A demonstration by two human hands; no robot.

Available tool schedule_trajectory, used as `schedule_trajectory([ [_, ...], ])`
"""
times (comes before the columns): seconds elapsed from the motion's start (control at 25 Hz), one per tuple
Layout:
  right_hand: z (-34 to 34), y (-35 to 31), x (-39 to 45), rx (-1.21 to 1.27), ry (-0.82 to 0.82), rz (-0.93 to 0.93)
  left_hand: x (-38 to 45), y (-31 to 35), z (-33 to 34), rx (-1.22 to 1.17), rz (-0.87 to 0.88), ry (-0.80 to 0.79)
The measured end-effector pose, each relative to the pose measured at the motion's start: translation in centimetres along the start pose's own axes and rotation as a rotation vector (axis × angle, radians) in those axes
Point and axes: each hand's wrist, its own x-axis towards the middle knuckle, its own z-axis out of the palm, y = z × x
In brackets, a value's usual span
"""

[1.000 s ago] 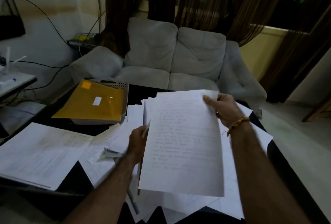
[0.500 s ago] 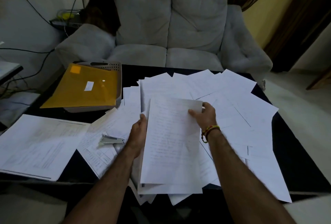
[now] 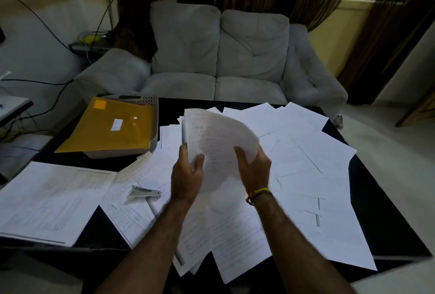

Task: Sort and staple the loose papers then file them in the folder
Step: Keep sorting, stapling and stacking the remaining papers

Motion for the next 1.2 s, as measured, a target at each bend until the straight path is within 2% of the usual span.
schedule_trajectory([
  [0.08,0.5,1.1,-1.1,-0.01,0.078,-0.099,-0.5,0.1,0.3,0.048,0.021,0.129],
  [0.16,0.6,1.0,-1.0,-0.009,0.139,-0.103,-0.5,0.9,0.8,0.044,0.011,0.209],
  [0.28,0.9,1.2,-0.7,-0.052,0.128,-0.109,-0.3,1.6,1.8,0.066,0.093,0.299],
  [0.36,1.0,1.1,0.4,-0.053,0.113,-0.113,1.0,1.4,2.9,0.055,0.089,0.34],
  [0.48,0.0,2.0,1.9,-0.014,0.11,-0.02,2.7,0.5,4.4,-0.037,-0.081,0.262],
  [0.6,-3.1,7.1,2.9,-0.148,0.279,0.148,1.8,-2.1,7.3,-0.038,-0.214,0.092],
  [0.72,-7.5,12.8,3.3,-0.382,0.203,0.591,-0.9,-3.5,10.8,-0.02,-0.27,-0.009],
  [0.8,-10.0,15.3,3.8,-0.542,0.093,0.774,-2.0,-3.6,12.8,0.037,-0.315,-0.083],
  [0.96,-11.7,18.3,6.4,-0.691,-0.044,0.822,-3.9,-5.1,14.2,0.224,-0.244,-0.207],
  [1.04,-11.2,19.4,8.1,-0.7,-0.089,0.858,-4.6,-5.5,14.2,0.282,-0.162,-0.174],
  [1.2,-10.3,20.2,10.5,-0.766,-0.162,0.956,-4.5,-5.7,14.6,0.329,-0.134,-0.148],
])
